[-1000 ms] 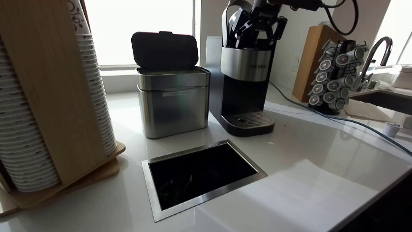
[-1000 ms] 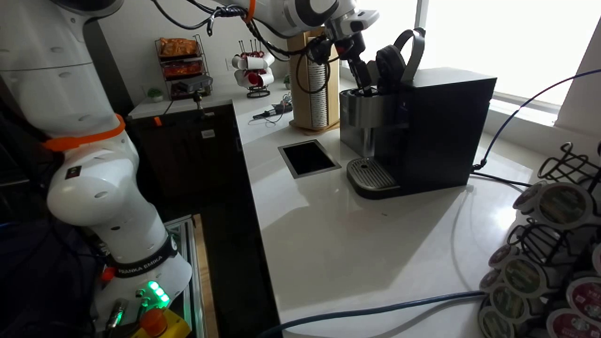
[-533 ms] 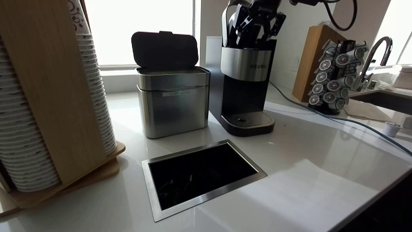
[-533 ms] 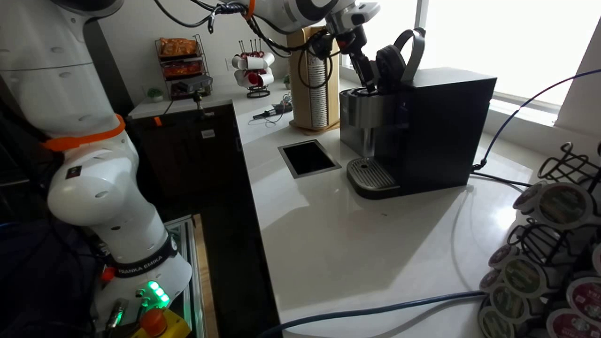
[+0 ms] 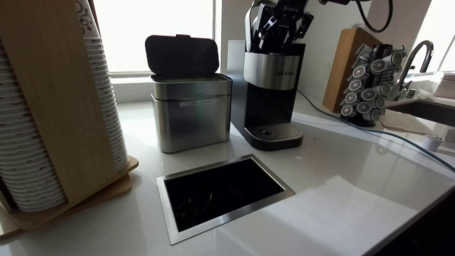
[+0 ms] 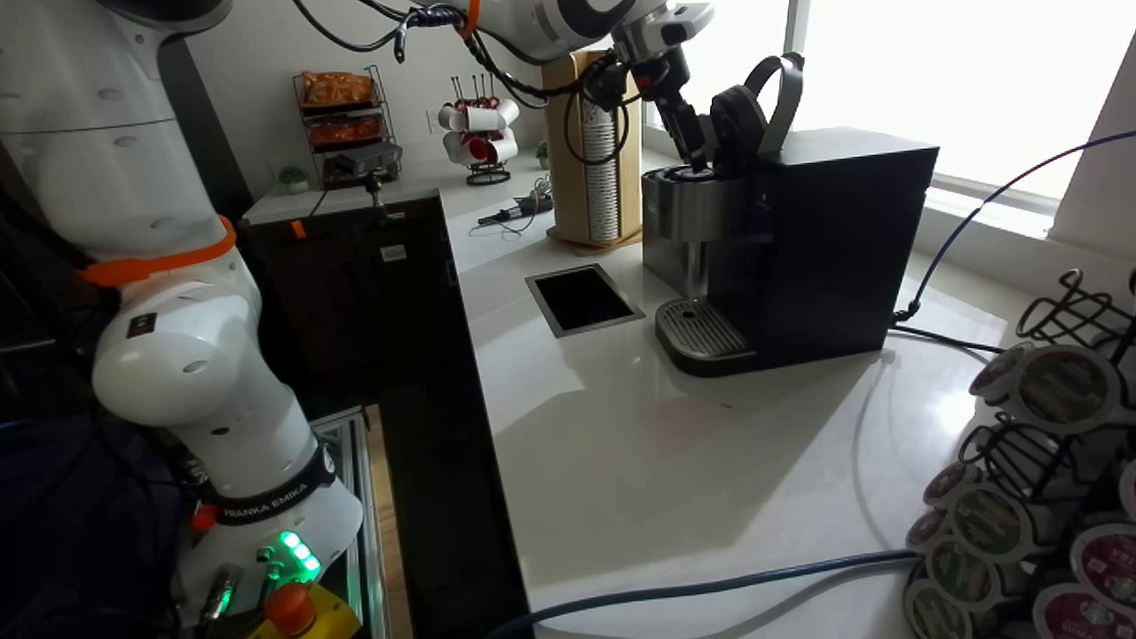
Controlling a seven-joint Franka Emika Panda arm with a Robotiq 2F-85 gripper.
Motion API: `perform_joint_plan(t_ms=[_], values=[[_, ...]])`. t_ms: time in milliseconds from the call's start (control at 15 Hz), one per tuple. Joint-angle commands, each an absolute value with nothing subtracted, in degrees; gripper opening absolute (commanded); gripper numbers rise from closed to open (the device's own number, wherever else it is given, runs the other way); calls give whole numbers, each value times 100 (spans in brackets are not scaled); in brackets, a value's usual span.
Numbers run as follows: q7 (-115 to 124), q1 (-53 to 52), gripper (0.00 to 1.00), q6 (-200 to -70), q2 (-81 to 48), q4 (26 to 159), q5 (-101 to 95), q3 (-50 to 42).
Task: Open the coffeemaker then remove the coffee pod from the chamber.
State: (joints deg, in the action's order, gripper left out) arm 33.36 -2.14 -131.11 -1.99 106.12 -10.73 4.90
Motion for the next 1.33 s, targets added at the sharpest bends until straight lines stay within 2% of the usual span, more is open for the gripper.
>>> perform_joint_plan(t_ms=[0, 533, 667, 1067, 1267], values=[[3301, -312, 84, -12873, -253, 10514, -1182, 423], [3327, -314, 81, -12772, -257, 10545, -1173, 407], [3298, -316, 77, -12749, -250, 10547, -1189, 406], [3213, -299, 85, -12614, -201, 10569, -1178, 374], [3243, -303, 81, -12585, -227, 10538, -1183, 367]])
